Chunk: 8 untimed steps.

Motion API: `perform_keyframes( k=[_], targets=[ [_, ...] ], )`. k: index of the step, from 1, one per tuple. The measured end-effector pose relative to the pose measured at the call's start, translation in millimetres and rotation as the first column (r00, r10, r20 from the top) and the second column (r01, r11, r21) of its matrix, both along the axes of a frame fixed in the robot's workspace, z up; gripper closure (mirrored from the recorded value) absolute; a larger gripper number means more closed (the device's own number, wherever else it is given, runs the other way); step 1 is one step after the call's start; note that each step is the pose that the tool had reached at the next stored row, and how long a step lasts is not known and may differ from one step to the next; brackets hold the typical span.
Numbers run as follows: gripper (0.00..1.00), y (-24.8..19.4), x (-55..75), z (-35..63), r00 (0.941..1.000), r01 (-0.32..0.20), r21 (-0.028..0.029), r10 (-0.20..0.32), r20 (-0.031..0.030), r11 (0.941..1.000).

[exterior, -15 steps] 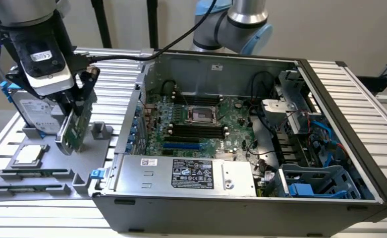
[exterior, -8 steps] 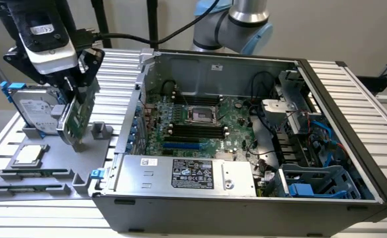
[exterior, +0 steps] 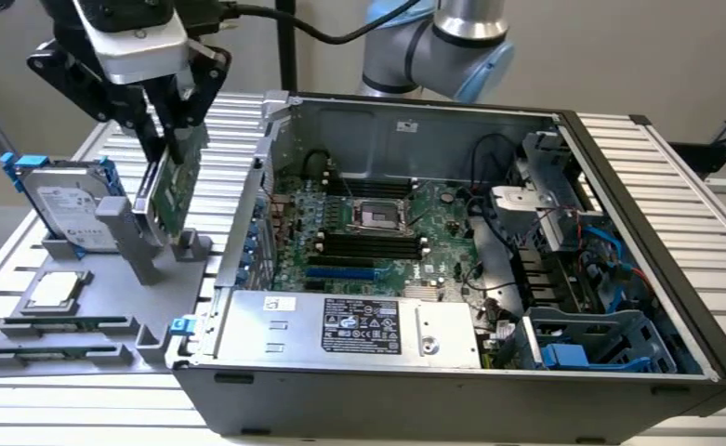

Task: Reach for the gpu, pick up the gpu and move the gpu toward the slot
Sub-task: 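Pick up the gpu and move the gpu toward the slot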

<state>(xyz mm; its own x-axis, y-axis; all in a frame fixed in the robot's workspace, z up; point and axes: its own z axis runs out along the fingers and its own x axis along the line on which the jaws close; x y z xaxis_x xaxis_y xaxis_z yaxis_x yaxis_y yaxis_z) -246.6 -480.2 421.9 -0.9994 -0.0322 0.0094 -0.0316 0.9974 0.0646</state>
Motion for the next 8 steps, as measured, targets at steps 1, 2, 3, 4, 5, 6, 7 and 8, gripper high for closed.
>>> perform_keyframes(
  k=[1, 2, 3, 4, 5, 6, 7, 8],
  targets=[
    [0.74, 0.0, 4.5, 4.5, 1.0, 0.0, 0.0013, 0.0, -0.0005, 1.0],
    [0.74, 0.0, 8.9, 8.7, 1.0, 0.0, 0.0027, 0.0, -0.0011, 1.0],
    [0.74, 0.0, 13.5, 12.9, 1.0, 0.0, 0.004, 0.0, -0.0018, 1.0],
    [0.74, 0.0, 18.0, 16.3, 1.0, 0.0, 0.0055, 0.0, -0.0023, 1.0],
    [0.74, 0.0, 22.8, 19.6, 1.0, 0.0, 0.0072, 0.0, -0.0029, 1.0],
    [0.74, 0.0, 27.2, 22.3, 1.0, 0.0, 0.0085, 0.0, -0.0037, 1.0],
    [0.74, 0.0, 31.6, 24.6, 1.0, 0.0, 0.01, 0.0, -0.0044, 1.0],
    [0.74, 0.0, 36.4, 26.5, 1.0, 0.0, 0.0118, 0.0, -0.0052, 0.9999]
  ],
)
